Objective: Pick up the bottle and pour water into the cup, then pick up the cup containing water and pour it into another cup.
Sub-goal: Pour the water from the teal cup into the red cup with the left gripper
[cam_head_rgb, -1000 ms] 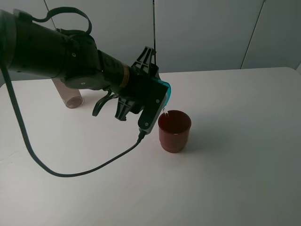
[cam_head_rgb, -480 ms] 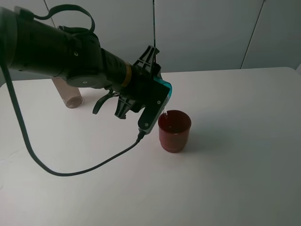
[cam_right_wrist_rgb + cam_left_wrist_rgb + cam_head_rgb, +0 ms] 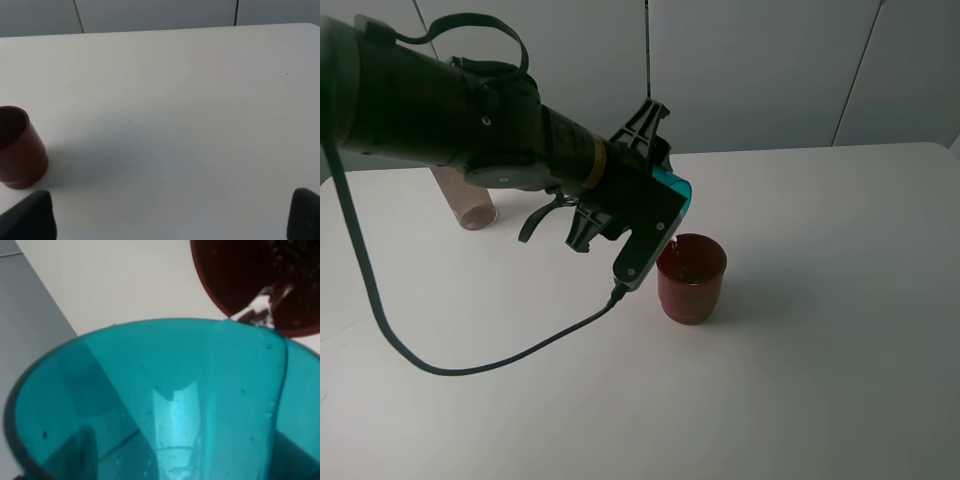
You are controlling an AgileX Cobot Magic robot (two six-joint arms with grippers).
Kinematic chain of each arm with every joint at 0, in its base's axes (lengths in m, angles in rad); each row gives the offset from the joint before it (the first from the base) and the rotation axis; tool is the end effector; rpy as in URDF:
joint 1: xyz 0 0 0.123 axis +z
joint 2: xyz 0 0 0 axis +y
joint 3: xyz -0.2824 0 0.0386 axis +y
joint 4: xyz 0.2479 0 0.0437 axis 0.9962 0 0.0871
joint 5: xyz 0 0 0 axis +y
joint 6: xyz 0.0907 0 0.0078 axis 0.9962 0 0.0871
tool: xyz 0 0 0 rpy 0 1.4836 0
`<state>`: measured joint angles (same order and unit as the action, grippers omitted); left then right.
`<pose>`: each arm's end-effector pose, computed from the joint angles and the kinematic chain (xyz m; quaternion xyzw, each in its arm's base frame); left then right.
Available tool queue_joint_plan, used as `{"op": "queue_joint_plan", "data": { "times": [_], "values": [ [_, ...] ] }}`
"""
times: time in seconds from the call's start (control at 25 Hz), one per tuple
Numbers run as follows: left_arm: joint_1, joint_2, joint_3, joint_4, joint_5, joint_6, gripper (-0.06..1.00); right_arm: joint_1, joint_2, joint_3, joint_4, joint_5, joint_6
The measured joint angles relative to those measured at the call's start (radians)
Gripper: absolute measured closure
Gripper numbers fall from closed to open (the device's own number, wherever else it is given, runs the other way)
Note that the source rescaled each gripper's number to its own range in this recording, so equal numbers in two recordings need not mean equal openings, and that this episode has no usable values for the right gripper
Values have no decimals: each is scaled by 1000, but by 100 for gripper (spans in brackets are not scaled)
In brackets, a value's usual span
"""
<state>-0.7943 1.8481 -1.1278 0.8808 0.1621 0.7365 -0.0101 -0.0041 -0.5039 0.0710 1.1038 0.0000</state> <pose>0.2860 -0.2748 0.1926 0.8423 0.3521 0.2128 0.3484 -0.0078 0.0059 0.2749 0.0021 0.8617 0.0329 0.5063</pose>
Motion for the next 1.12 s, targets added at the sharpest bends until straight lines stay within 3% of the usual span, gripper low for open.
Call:
{"op": "queue_joint_plan", "data": {
  "times": [1.12],
  "values": [
    [-34,11,-63,120,54,0,87,0,0,0,0,0,0]
  ]
}}
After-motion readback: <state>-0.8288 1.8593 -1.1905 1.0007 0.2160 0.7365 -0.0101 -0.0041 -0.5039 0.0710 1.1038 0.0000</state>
